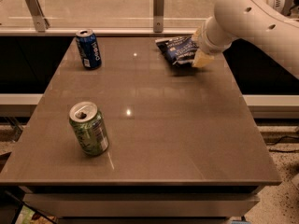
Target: Pick blue chip bag
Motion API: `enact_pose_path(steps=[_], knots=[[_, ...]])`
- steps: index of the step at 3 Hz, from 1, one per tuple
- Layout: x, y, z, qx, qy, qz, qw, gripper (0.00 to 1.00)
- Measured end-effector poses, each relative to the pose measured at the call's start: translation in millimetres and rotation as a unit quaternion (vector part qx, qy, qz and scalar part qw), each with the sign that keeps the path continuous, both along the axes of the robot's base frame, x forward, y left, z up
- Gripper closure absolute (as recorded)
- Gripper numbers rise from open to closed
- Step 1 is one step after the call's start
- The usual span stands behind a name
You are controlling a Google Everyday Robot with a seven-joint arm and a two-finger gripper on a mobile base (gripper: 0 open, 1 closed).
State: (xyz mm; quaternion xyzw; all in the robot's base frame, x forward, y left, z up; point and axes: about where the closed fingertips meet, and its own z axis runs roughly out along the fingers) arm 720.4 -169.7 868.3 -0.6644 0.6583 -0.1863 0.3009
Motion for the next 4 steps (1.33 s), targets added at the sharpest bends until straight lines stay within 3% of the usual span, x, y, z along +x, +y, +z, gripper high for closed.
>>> enact_pose_path(steps=[2,3,4], knots=[[0.1,1.9,-3.1,0.000,0.002,0.002,1.0000,0.87],[0.2,2.8,-4.7,-0.001,0.004,0.002,1.0000,1.00],[0.6,3.1,-4.9,0.000,0.004,0.003,1.0000,1.00]])
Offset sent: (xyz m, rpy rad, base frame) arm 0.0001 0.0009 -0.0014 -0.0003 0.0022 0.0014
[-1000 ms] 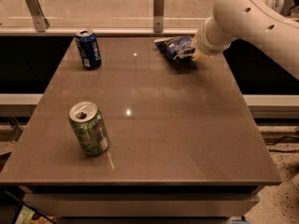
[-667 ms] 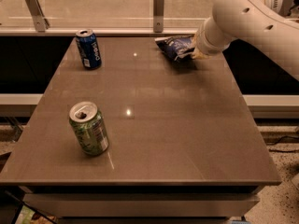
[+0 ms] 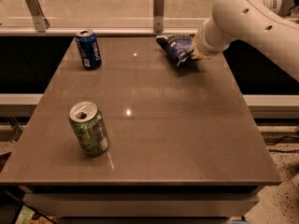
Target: Pick blue chip bag
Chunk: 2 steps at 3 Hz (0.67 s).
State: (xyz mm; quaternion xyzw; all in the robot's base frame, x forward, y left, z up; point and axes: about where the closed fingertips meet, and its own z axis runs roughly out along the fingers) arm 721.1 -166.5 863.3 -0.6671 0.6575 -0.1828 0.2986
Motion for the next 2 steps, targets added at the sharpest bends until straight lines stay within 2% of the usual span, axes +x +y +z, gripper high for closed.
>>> enact_pose_path(steps=[2], knots=[[8.6,3.6,16.8,0.007,0.002,0.026,0.9996,1.00]])
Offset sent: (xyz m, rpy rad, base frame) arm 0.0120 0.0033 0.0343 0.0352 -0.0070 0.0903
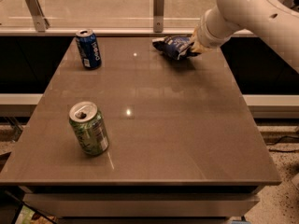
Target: Pick blue chip bag
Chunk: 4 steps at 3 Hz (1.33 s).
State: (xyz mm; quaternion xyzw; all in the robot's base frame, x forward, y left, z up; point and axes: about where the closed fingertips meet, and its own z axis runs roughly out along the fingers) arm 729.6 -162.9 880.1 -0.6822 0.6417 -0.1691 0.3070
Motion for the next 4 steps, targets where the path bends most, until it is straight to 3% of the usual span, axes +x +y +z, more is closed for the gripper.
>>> enact_pose_path(steps=[1,4], knots=[[2.7,-4.6,13.4,0.017,-0.009,0.020,0.9996,1.00],[-10.2,-18.3,69.2,0.048,-0.079,0.059,0.9939,1.00]])
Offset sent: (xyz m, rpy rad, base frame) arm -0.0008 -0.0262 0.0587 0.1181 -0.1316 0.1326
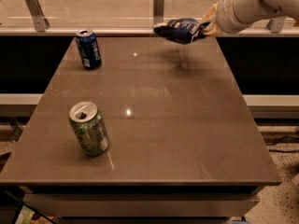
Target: Pick blue chip bag
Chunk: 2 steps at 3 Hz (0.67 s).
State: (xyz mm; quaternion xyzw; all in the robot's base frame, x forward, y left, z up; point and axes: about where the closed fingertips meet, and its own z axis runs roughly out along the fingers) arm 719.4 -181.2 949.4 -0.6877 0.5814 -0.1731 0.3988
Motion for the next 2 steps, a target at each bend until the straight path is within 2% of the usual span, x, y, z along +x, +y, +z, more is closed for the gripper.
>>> enact_pose_path(steps=[1,2], knots=[[-5.3,1.2,15.0,0.000,-0.015,0.003,0.9999,1.00],[-11.5,3.5,37.6,0.009,-0.043,0.011,0.9990,1.00]])
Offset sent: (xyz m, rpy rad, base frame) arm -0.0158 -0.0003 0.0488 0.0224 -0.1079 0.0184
